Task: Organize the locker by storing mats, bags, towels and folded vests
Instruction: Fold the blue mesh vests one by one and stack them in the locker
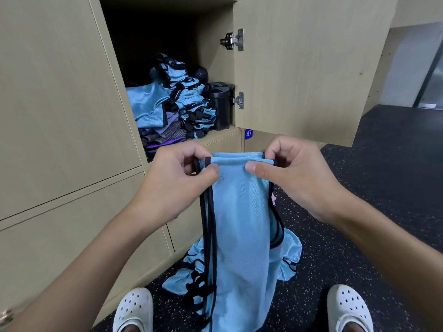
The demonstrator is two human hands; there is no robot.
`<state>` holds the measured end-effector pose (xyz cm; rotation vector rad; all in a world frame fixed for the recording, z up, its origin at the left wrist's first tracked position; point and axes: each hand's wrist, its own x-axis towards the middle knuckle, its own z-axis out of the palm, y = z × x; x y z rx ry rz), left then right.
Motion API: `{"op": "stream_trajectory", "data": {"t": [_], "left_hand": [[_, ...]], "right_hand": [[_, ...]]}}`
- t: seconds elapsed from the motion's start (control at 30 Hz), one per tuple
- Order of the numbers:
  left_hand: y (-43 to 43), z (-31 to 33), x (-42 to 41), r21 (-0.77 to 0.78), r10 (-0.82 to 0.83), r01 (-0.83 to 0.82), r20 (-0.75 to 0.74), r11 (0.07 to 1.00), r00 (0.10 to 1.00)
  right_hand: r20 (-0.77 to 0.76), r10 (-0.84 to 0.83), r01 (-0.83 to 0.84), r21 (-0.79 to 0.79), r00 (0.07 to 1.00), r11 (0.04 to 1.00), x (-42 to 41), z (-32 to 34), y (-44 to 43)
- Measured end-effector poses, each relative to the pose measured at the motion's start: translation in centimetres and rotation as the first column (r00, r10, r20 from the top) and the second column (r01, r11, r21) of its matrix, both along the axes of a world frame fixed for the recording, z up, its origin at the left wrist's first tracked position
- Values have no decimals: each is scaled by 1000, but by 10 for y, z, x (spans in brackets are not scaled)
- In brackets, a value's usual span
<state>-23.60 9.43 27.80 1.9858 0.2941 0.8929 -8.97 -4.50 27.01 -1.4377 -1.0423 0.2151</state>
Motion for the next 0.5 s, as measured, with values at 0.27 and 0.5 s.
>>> {"op": "stream_trajectory", "data": {"t": [0.27,0.5], "left_hand": [[-5,2,3,-68,-29,37,120,997,992],[1,-1,7,-333,59,-12,130,943,990]], "right_hand": [[-9,-11,11,28,1000,1000,-2,1,0],[-48,67,-69,-57,997,996,-3,-3,0]]}}
